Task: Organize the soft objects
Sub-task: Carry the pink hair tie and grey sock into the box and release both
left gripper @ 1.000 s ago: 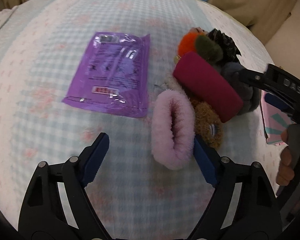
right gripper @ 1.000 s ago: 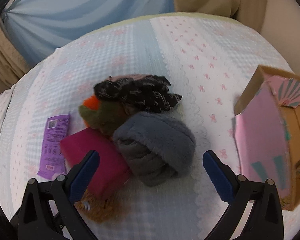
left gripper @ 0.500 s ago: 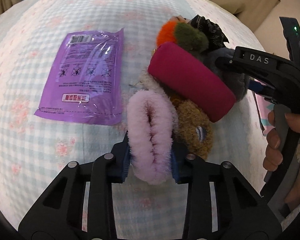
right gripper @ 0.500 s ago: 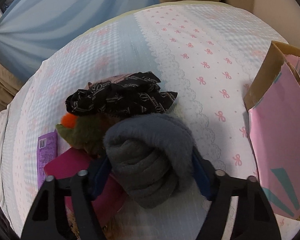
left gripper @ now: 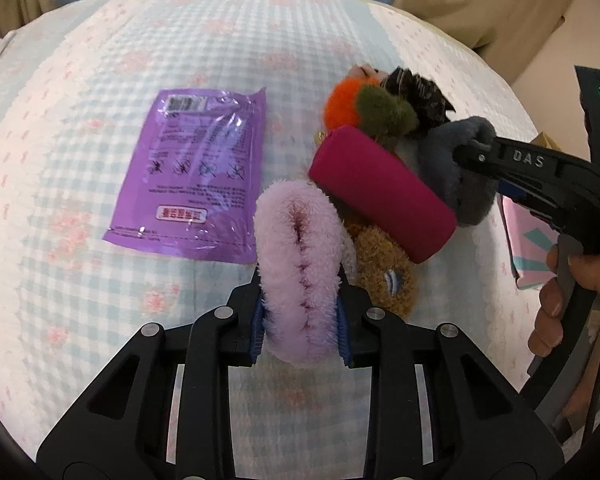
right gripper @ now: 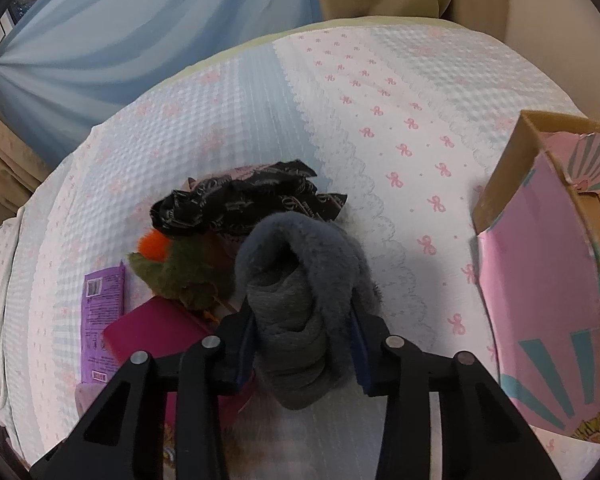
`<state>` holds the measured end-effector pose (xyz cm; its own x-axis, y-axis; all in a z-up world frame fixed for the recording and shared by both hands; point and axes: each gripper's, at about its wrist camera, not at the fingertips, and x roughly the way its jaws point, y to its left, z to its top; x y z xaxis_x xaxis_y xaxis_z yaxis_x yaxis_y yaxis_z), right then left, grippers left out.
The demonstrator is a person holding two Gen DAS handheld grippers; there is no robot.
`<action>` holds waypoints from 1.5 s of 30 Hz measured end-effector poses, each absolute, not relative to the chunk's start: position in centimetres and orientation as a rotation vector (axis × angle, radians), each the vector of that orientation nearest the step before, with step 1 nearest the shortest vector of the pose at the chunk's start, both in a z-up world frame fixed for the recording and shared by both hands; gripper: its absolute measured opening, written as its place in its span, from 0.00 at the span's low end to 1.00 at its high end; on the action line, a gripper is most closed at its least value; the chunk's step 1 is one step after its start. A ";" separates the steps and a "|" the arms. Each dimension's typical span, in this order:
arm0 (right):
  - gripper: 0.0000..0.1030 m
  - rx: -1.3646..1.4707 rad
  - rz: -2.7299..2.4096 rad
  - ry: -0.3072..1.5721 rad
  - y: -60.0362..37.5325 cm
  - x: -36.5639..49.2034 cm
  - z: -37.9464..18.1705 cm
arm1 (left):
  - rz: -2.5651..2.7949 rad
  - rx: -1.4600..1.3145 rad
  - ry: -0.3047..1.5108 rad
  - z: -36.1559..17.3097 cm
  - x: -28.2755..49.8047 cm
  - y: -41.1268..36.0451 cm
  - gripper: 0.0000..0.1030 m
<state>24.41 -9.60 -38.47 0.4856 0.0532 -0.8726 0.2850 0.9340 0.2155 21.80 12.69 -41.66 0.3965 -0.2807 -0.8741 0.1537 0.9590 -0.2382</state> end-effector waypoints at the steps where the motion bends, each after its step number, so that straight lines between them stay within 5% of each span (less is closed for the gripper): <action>1: 0.35 0.355 -0.144 1.058 -9.6 24.2 -38.2 | -0.273 -0.128 1.126 -41.2 21.9 12.8 0.24; 9: 0.35 0.323 -0.110 1.007 -9.8 22.4 -33.2 | -0.240 -0.131 1.077 -36.8 20.8 12.5 0.24; 18: 0.35 0.314 -0.025 0.939 -12.2 18.6 -23.0 | -0.178 -0.124 0.950 -25.0 19.8 9.5 0.25; 30: 0.35 0.169 0.051 0.871 -23.1 10.6 -9.9 | -0.209 -0.099 0.852 -12.1 15.3 -5.6 0.25; 36: 0.35 0.150 0.025 0.913 -31.0 8.8 -9.3 | -0.272 -0.095 0.877 -12.5 14.9 -14.6 0.25; 45: 0.35 0.153 -0.027 1.048 -39.9 10.0 -14.6 | -0.331 -0.027 1.064 -20.0 17.8 -24.1 0.25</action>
